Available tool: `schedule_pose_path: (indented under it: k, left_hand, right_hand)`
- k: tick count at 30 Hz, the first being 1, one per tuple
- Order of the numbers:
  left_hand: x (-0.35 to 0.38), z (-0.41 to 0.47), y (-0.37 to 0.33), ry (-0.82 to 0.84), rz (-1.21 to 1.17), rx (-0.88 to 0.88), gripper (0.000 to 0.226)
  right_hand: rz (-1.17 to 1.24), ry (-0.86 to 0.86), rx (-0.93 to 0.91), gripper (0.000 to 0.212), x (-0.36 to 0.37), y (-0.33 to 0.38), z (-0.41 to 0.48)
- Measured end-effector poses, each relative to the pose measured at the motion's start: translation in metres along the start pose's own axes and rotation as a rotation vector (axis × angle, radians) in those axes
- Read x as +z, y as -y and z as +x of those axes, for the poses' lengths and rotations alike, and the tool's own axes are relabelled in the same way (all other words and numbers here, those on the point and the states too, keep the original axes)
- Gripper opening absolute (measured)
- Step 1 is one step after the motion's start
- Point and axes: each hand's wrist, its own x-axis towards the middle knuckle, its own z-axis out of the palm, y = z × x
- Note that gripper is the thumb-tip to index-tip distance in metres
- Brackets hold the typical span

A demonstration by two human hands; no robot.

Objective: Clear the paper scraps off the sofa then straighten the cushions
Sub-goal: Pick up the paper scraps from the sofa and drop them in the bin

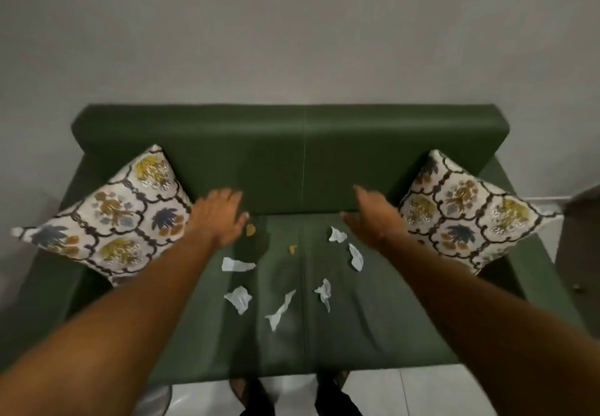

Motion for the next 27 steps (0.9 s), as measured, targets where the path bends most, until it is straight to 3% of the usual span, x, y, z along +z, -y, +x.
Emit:
schedule_pose_path:
  k: [5, 10, 14, 18, 23, 27]
  left_hand:
    - [0.170, -0.029, -0.029, 0.345, -0.103, -0.039, 0.058]
    - [0.305, -0.034, -0.055, 0.474, -0.162, -0.120, 0.061]
    - [0.367, -0.031, -0.067, 0.390, -0.287, -0.207, 0.060]
    - [0.396, -0.032, -0.070, 0.222, -0.287, -0.225, 0.041]
    - [0.401, -0.028, -0.062, 0.129, -0.277, -0.218, 0.013]
    - [0.393, -0.028, -0.056, 0.046, -0.344, -0.268, 0.021]
  right_hand:
    - [-0.012, 0.355, 0.065, 0.065, 0.159, -0.043, -0.027]
    - [0.056, 0.481, 0.143, 0.062, 0.278, -0.080, -0.023]
    - [0.118, 0.494, 0.209, 0.062, 0.338, -0.094, -0.014]
    - [0.034, 0.320, 0.179, 0.049, 0.373, -0.105, -0.014]
    - [-0.018, 0.223, 0.099, 0.030, 0.375, -0.114, -0.014]
    - [0.026, 0.102, 0.081, 0.025, 0.354, -0.123, -0.003]
